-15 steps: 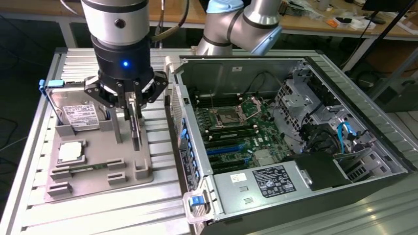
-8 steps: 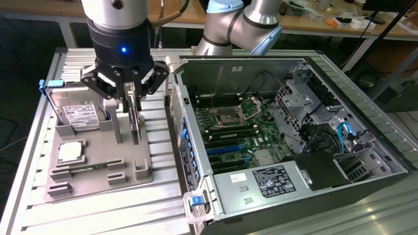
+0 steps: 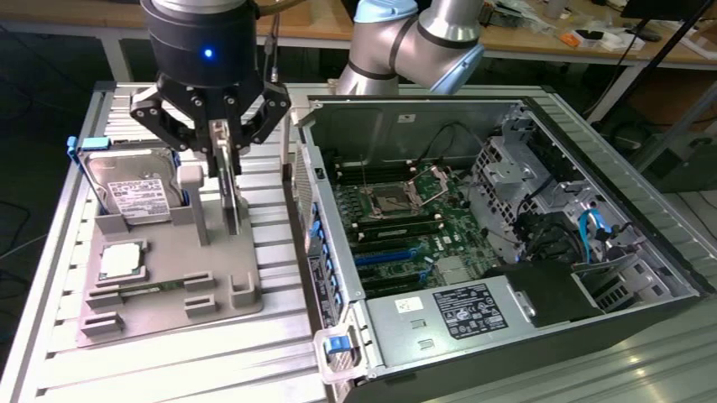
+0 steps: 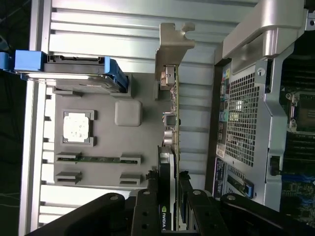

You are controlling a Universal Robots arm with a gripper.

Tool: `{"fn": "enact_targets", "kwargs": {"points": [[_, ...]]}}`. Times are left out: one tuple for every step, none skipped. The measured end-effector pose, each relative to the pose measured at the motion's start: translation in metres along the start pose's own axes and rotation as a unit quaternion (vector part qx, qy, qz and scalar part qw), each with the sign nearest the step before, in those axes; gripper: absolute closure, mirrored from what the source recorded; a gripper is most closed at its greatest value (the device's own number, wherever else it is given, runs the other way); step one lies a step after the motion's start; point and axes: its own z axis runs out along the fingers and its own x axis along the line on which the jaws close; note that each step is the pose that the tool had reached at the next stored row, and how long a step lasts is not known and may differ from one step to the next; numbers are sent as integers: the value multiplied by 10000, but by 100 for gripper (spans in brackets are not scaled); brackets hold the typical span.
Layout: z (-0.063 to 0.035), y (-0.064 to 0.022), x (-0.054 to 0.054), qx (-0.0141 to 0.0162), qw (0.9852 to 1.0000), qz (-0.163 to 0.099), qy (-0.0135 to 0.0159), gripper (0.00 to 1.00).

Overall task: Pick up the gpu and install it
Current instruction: 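Pick up the gpu and move the gpu toward the slot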

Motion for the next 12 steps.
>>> {"fn": "enact_targets", "kwargs": {"points": [[-33,1,-1,0,10000,0,0,73],[-68,3,-2,0,10000,0,0,73],[-96,4,-2,0,10000,0,0,73],[-127,5,-2,0,10000,0,0,73],[-155,6,-3,0,10000,0,0,73],[-187,8,-3,0,10000,0,-1,73],[-218,9,-4,0,10000,0,0,73],[-247,10,-4,0,10000,0,0,73],[-280,12,-5,0,10000,0,0,73],[-311,13,-6,0,10000,0,0,73],[-339,14,-6,0,10000,0,0,73],[-369,15,-7,0,10000,0,0,73]]}}
